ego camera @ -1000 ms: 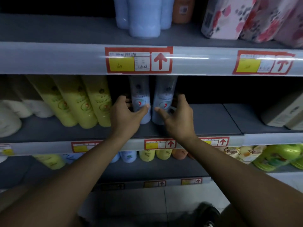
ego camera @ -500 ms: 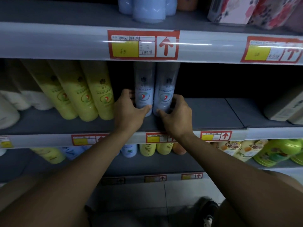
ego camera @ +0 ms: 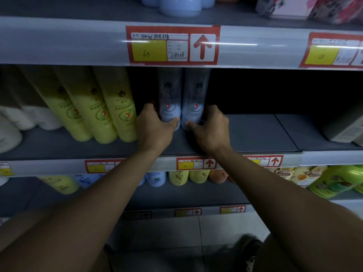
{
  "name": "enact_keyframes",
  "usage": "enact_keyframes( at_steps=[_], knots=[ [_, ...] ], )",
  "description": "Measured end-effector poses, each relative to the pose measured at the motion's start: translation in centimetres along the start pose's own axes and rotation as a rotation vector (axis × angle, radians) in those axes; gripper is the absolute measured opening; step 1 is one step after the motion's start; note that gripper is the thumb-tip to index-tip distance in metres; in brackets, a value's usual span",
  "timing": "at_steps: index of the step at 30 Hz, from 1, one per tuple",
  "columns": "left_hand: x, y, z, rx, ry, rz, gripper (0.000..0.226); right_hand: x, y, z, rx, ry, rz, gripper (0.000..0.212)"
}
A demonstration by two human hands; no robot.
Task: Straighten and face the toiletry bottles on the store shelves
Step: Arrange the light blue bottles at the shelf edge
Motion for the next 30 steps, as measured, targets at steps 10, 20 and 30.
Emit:
enact_keyframes(
  at_steps=[10,20,30],
  knots=[
    [0.2,0.3,0.0,-0.013,0.006,-0.015,0.047,0.4,0.1,0.3,0.013,-0.016,0.009,0.049],
    [1.3,0.4,0.1,0.038,-0.007,-0.038,0.053,0.5,-0.1,0.6,0.064,-0.048,0.007,0.053],
    [-0.9,-2.9,-2.3,0.083,-0.045,0.081,0.052,0.6,-2.1,-0.7,0.084,-0.054,-0.070,0.056]
  ],
)
Point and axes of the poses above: each hand's wrist, its own y-axis towards the middle knuckle, its own z-axis out of the palm, x = y × z, the point moved 6 cm from there along y, towards the middle knuckle, and after that the axes turned 9 degrees about -z, right-handed, at the moved point
